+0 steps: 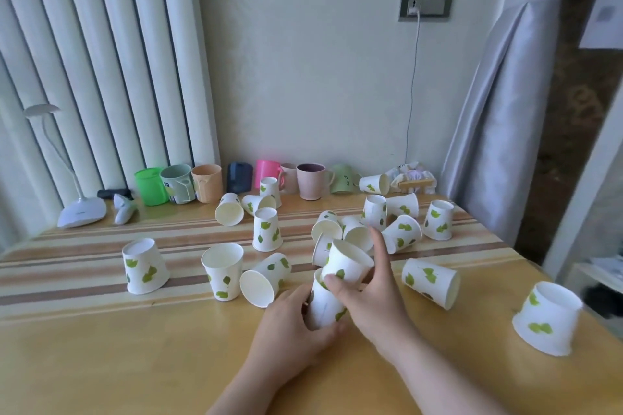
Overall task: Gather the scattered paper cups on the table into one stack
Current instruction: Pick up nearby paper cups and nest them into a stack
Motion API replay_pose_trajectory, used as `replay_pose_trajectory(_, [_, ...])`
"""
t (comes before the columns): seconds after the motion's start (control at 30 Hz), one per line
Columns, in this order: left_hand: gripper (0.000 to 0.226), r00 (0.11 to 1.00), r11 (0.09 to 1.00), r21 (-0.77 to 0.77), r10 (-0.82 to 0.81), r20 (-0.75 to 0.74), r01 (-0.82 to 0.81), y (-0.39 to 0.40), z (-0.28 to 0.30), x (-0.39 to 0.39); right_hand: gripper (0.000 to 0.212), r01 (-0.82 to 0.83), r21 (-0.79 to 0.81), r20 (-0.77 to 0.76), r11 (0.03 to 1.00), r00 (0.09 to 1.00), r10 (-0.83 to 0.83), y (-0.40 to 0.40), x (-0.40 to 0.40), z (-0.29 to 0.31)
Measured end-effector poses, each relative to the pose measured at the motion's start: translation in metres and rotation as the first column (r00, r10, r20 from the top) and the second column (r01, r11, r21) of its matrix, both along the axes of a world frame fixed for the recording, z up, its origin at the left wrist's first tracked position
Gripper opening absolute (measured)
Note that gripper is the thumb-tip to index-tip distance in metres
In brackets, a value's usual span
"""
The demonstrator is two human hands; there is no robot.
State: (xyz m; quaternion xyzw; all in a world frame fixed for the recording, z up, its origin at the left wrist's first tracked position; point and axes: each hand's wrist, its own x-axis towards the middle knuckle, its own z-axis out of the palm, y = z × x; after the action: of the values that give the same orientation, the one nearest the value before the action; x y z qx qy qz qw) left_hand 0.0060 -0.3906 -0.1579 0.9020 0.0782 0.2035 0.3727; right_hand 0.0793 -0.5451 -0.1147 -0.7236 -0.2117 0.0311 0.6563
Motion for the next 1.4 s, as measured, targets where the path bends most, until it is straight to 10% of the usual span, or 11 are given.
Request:
replay_pose_trajectory(0.17, [0.042, 1.000, 1.000, 0.008, -0.015, -0.005, 0.015, 0.003, 0.000, 0.000, 0.113, -0.056, -0.092, 0.058, 0.994, 0.996, 0.062, -0.034, 0.011, -0.020])
replay_pose_trajectory(0.33, [0.049, 1.000, 1.000, 0.006, -0.009, -0.027, 0.010, 0.004, -0.001, 0.001, 0.079, 0.622, -0.191, 0.656, 0.759, 0.656, -0.373, -0.085, 0.058, -0.024])
replay_pose_trajectory(0.5, [0.046, 0.999, 1.000, 0.023, -0.013, -0.032, 0.014, 0.004, -0.002, 0.000, 0.094, 0.436, -0.648, 0.335, 0.625, 0.900, -0.279, -0.105, 0.088, -0.044])
replay_pose_trajectory(0.8, [0.048, 0.999, 0.999, 0.043, 0.010, -0.045, -0.008, 0.000, 0.002, -0.004, 0.060, 0.426, -0.365, 0.124, 0.828, 0.903, -0.410, -0.107, 0.073, -0.037])
replay_pose_trajectory(1.0, [0.052, 0.998, 0.998, 0.020, 0.059, -0.028, -0.058, 0.002, 0.000, -0.001, 0.025, 0.134, 0.367, -0.400, 0.920, 0.916, 0.026, -0.070, 0.063, -0.015])
replay_pose_trajectory(1.13, [0.066, 0.998, 0.998, 0.003, 0.067, -0.007, -0.067, 0.002, -0.002, -0.002, 0.072, -0.074, 0.322, -0.282, 0.944, 0.944, 0.170, -0.043, 0.064, -0.005])
replay_pose_trajectory(1.4, [0.068, 0.997, 0.997, 0.019, 0.080, 0.012, -0.080, 0.000, -0.001, 0.000, 0.094, -0.245, 0.287, -0.200, 0.926, 0.930, 0.308, -0.018, 0.065, 0.003])
